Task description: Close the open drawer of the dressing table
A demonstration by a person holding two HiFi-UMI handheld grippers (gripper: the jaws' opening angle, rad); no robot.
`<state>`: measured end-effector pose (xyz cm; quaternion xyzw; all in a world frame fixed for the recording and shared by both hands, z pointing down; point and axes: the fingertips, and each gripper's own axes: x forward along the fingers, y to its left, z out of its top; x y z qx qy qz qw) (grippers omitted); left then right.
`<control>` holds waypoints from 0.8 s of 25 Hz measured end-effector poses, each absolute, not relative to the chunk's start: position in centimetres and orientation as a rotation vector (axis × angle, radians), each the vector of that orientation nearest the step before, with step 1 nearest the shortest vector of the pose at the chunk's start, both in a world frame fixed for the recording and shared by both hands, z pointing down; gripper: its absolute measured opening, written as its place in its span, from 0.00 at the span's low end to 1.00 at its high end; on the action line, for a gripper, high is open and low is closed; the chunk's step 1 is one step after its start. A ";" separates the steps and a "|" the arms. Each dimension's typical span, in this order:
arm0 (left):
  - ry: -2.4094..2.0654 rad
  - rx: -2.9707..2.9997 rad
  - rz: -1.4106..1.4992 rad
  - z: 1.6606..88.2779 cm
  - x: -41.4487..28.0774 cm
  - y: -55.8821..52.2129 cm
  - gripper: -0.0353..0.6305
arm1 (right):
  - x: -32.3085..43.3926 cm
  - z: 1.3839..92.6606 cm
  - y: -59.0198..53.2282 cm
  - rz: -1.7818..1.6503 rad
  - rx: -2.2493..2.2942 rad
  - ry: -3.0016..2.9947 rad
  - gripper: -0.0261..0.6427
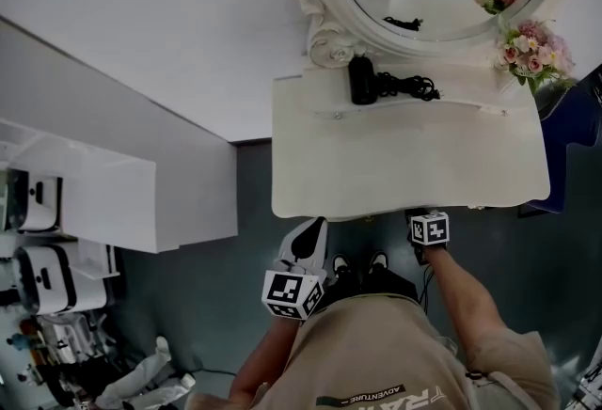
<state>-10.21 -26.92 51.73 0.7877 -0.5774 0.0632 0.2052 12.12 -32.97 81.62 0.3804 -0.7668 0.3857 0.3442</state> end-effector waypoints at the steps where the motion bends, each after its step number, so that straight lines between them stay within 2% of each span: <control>1: -1.610 2.195 0.176 51.7 -10.3 -26.9 0.08 | 12.1 81.6 -33.1 0.998 0.989 -1.994 0.04; 15: -1.583 2.233 0.176 52.1 -12.2 -25.2 0.08 | 12.6 80.1 -31.0 1.137 1.134 -2.114 0.04; 20: -1.559 2.287 0.165 51.5 -11.5 -24.7 0.08 | 11.2 74.2 -29.7 0.945 1.068 -2.290 0.04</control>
